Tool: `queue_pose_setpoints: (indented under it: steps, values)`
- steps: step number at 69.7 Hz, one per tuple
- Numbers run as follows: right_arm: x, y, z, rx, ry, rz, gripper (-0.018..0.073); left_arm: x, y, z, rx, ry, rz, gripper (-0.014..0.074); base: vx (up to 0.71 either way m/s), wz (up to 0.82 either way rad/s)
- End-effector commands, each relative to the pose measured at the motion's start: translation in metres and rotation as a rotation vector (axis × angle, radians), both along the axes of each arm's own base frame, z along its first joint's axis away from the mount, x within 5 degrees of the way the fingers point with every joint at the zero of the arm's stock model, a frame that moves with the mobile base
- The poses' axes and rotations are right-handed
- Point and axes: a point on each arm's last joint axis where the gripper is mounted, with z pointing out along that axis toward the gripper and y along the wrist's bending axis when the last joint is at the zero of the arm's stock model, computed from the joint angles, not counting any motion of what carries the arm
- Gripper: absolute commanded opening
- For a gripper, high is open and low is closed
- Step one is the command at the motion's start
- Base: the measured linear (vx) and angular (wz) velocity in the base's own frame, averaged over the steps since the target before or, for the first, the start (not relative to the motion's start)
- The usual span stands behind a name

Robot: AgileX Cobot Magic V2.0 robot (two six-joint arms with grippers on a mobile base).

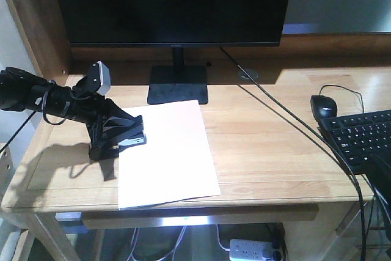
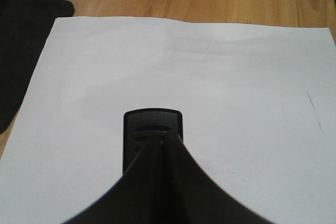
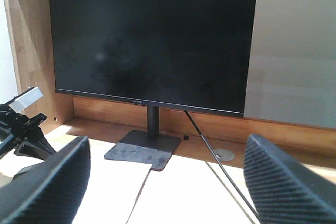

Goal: Grab stapler and paper to desk for stapling
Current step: 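Set the stapler onto the paper edge with the left gripper and release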

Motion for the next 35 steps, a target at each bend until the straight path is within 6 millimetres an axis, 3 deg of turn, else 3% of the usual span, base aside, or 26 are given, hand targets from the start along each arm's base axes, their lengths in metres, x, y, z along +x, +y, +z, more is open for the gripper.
queue_pose_setpoints:
  steps: [1, 19, 35]
  values:
    - [0.001, -0.002, 0.009, -0.035, -0.035, -0.031, 0.056, 0.002, -0.004, 0.04, -0.056, -0.08, 0.014, -0.0007, 0.0, 0.0]
    - [0.001, -0.002, 0.009, -0.035, -0.035, -0.031, 0.056, 0.002, -0.003, 0.03, -0.023, -0.045, 0.017, -0.0007, 0.0, 0.0]
    - [0.001, -0.002, 0.009, -0.035, -0.035, -0.031, 0.056, 0.001, -0.015, 0.016, -0.006, -0.019, -0.015, -0.0007, 0.0, 0.0]
